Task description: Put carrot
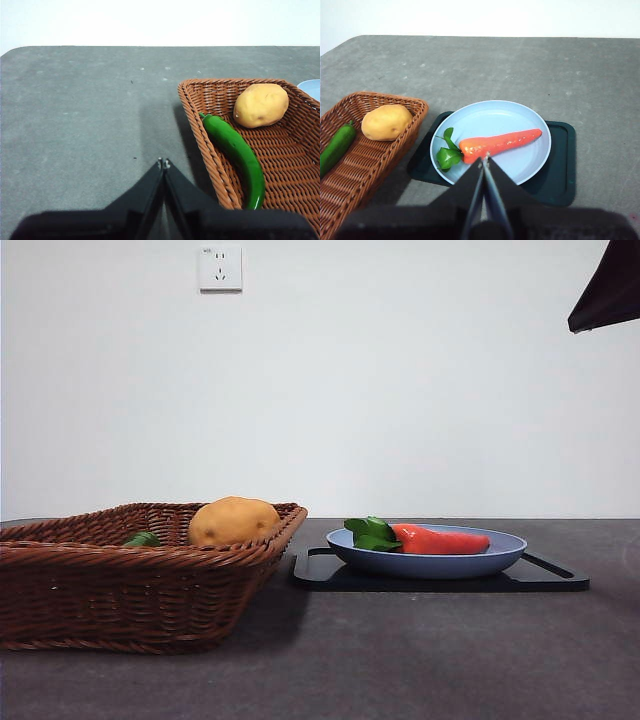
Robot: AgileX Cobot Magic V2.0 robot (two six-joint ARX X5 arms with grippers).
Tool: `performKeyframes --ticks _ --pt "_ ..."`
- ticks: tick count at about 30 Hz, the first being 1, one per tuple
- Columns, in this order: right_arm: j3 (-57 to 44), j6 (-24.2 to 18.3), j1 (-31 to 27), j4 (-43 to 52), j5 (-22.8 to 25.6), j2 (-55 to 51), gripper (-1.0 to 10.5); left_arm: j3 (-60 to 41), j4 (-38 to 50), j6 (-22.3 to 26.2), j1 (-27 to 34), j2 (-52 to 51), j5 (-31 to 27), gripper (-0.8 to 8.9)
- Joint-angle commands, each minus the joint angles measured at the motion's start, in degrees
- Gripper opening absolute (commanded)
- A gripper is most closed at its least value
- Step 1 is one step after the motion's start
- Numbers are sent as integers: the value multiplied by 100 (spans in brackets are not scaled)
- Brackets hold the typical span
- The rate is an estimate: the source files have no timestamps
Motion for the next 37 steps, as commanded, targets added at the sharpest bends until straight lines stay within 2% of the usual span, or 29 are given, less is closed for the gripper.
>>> performKeyframes --ticks 1,8,9,12,14,17,19,24,27,33,37 --pt "26 37 35 57 24 11 11 -24 -15 -35 7 -17 17 8" --pt "26 -55 33 -26 24 -68 11 -24 -13 -35 9 -17 17 8" --pt "26 -153 11 -50 85 -221 11 -24 -15 -35 9 -17 17 8" --pt "13 -944 -203 -162 448 -769 11 -24 -13 -35 9 -17 17 8" --pt "-31 -1143 -435 -203 435 -1126 11 -24 -15 -35 7 -17 15 8" --pt "-177 -1185 -977 -208 413 -1668 11 -24 -13 -35 7 -17 17 8" --pt "-365 -1185 -1379 -195 151 -1965 11 -24 -13 -35 9 -17 17 8" --pt "-1202 -1187 -2339 -153 -1161 -2544 11 -24 -13 -35 7 -17 20 8" --pt "-1777 -1185 -2702 -125 -1569 -2824 11 -24 -13 -35 9 -17 17 8" --pt "-2658 -1158 -2920 -116 -1681 -3407 11 -24 -13 -35 9 -17 17 8" --pt "-2857 -1158 -2922 -114 -1681 -3713 11 -24 -13 -35 9 -17 17 8"
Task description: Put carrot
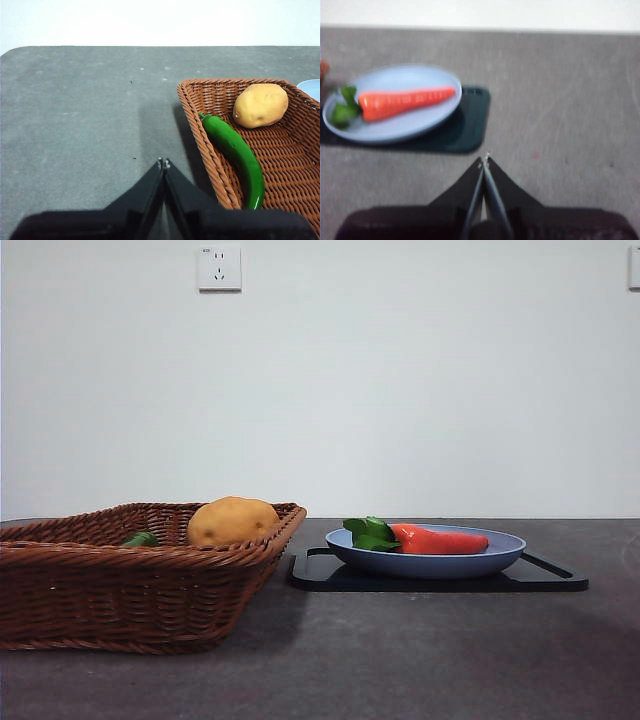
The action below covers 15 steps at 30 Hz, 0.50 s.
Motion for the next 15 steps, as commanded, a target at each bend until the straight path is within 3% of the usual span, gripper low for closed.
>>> performKeyframes --ticks 1,15 --pt "-94 2 0 72 -11 -138 11 -24 -11 -35 9 -17 15 8" --pt "-96 295 -2 98 37 -138 11 -24 -13 -35 7 -17 15 8"
